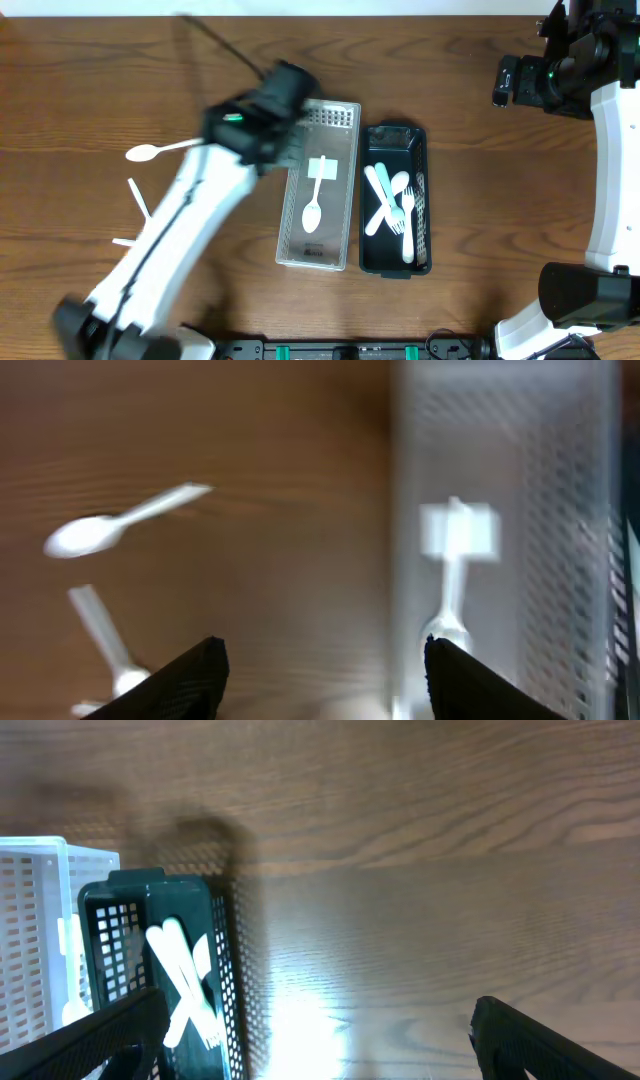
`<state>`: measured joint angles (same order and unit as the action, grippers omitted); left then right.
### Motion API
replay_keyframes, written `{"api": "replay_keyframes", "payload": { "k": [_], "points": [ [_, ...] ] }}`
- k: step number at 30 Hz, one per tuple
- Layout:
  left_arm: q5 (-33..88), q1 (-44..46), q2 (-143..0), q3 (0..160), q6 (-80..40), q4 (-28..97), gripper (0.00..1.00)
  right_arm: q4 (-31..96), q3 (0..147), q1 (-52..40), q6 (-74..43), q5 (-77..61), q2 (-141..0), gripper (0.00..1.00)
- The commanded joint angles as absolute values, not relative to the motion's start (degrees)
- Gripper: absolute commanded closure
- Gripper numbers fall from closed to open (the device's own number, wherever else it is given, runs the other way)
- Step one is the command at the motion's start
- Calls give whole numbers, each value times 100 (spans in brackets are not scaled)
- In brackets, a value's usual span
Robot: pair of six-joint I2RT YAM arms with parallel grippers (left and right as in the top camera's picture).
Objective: Pack container
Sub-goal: 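Return the left gripper to the spoons at left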
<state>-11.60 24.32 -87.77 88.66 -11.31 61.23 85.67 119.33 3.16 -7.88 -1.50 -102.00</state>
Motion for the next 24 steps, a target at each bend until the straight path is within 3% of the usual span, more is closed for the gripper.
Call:
{"api": "replay_keyframes", "payload": {
  "k": [1,11,24],
  "points": [
    [-1420,1586,-8342,8908,-1160,6329,33,8569,11977,336,-652,-134,-10230,1],
    [-674,-1157,-8401,8296,-1621,6388,33,8549,11977,336,-565,-132,-10230,1],
    [-145,-2379,-9332,6431,-1507,4762,30,8591,11977,336,-548,-132,-10230,1]
  ]
}}
